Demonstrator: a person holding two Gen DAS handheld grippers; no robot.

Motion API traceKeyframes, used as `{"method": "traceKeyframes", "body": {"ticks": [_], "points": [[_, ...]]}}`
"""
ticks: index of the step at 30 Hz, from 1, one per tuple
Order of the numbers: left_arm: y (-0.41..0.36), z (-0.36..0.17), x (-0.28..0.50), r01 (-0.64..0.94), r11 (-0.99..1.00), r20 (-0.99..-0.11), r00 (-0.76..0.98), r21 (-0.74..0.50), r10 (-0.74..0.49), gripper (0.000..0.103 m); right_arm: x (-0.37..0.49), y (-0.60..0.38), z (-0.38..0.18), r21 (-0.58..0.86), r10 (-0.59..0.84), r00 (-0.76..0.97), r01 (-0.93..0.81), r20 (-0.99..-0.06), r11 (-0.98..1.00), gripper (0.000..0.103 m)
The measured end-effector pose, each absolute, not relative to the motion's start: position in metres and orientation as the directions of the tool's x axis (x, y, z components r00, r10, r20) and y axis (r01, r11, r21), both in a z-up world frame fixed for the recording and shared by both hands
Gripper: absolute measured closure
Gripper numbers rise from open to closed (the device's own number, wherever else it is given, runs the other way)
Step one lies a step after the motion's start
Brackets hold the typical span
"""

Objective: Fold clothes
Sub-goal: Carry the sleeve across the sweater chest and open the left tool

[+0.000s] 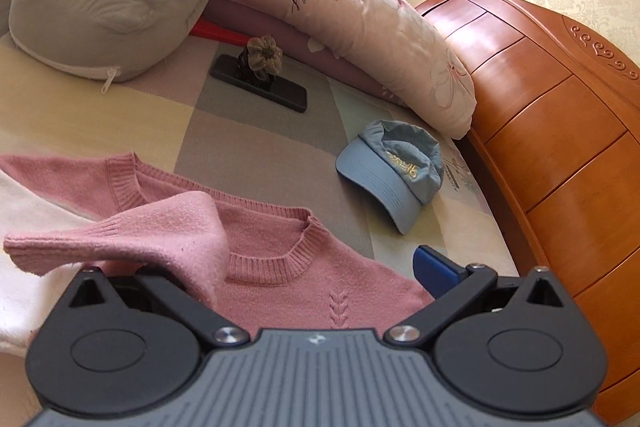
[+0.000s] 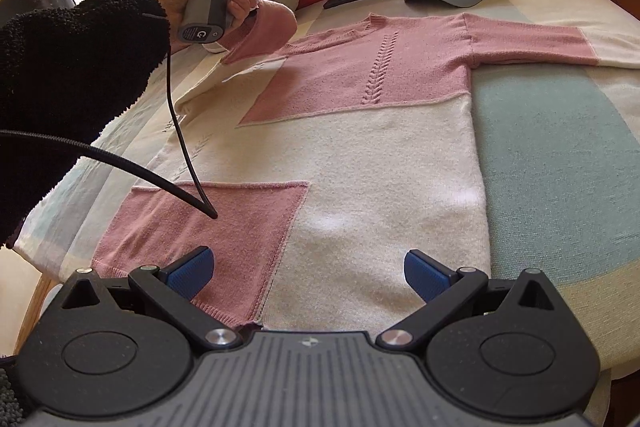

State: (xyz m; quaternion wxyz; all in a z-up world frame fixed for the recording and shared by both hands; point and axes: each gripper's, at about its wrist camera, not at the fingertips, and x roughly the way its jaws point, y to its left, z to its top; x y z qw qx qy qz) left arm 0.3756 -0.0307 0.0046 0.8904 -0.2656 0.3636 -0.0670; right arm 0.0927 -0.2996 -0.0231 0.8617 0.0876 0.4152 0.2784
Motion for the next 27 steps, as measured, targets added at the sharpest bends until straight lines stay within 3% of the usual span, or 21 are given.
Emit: {"method": "traceKeyframes", "body": {"ticks": [12,16,19,27], "points": [[-0.051,-0.032,0.369,0.044,0.911,-0.774,0.511,-0.411,-0.374,0.001,0.092,-0.303,-0.021,0.384,0.551,0.511,-0.400,-0.660,0.832,0.000],[-0.025,-0.040,0.355,-0.042,0.824,-0.713,0.527,-0.564,-0.462,0.001,0.092,-0.303,-0.021,0.386,0.554,0.511,-0.403,-0.658,0.830,0.000],[-0.007,-0.045,0.346,-0.120,0.773,-0.681,0.570,-0.622,-0.459,0.001,0.093,-0.302,-0.022,0.385,0.551,0.509,-0.399,-0.662,0.832,0.000],[0.008,-0.038,0.348,-0.204,0.753,-0.639,0.688,-0.625,-0.344,0.001,0.093,-0.302,-0.021,0.380,0.548,0.510,-0.401,-0.663,0.833,0.000]]}}
